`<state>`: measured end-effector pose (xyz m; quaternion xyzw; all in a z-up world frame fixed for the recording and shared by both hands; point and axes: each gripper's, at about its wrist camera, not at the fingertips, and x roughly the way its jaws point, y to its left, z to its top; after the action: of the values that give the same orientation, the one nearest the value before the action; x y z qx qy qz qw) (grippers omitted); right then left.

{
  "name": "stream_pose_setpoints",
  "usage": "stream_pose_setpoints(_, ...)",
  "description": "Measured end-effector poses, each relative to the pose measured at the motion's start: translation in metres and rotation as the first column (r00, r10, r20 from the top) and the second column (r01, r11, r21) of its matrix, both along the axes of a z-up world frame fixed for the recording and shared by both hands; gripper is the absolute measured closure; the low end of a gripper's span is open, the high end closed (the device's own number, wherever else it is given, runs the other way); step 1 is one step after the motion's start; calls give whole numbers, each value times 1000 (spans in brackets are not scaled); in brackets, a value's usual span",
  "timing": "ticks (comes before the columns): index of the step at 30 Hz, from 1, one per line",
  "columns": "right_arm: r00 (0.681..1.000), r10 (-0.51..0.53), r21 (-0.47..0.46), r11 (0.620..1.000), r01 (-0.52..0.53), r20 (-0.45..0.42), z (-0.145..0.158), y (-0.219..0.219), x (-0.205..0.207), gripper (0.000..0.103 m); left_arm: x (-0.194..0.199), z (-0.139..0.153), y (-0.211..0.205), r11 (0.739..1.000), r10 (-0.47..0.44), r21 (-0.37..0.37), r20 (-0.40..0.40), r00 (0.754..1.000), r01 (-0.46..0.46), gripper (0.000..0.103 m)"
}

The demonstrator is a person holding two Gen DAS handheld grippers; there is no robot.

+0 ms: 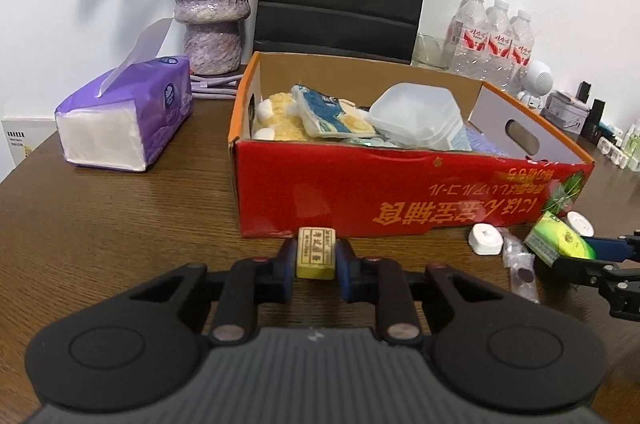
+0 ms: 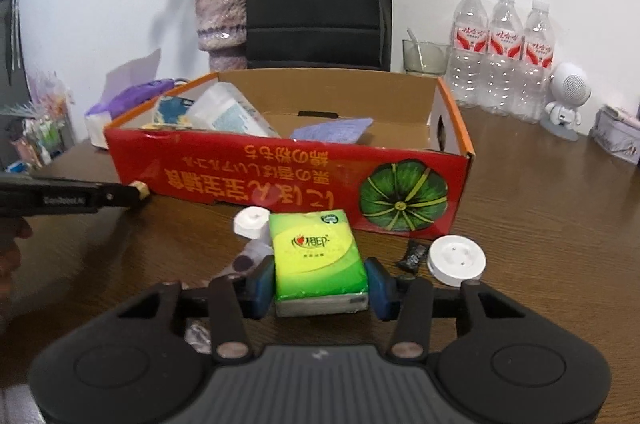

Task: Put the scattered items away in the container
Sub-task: 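Carry the tissue pack into the box and open the right tool while the left drops the yellow block in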

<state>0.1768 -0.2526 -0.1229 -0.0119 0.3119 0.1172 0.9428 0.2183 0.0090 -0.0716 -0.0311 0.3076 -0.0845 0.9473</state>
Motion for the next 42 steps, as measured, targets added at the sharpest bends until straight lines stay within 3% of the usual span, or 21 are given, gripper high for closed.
stream_pose_setpoints(16, 988, -53, 42, 998, 47, 143, 52, -12, -35, 57, -54, 63, 0, 1000, -2, -4, 199, 980, 3, 81)
stream_pose_setpoints(23, 971, -61, 69, 997, 46, 231, 94, 0, -15, 57, -32, 98, -11, 997, -10, -69, 268, 963, 30, 82)
stream_pose_setpoints(28, 959, -123, 132, 987, 92, 254, 109, 7, 27, 57, 9, 113, -19, 984, -5, -172, 280, 960, 55, 81)
stream_pose_setpoints(30, 954, -152, 161, 981, 112, 260, 109, 9, 46, 57, 28, 114, -25, 987, 5, -157, 292, 956, 42, 81)
stream_pose_setpoints(33, 953, -174, 159, 978, 138, 246, 100, 13, 74, 57, 62, 105, -40, 997, 45, -67, 303, 952, -26, 81)
stream_pose_setpoints(38, 975, -166, 106, 983, 152, 147, 67, 16, 115, 57, 97, 80, -46, 998, 53, -34, 215, 975, -47, 81)
stream_pose_setpoints(42, 983, -158, 83, 985, 151, 90, 47, 22, 127, 57, 103, 67, -47, 998, 56, 4, 194, 979, -58, 81)
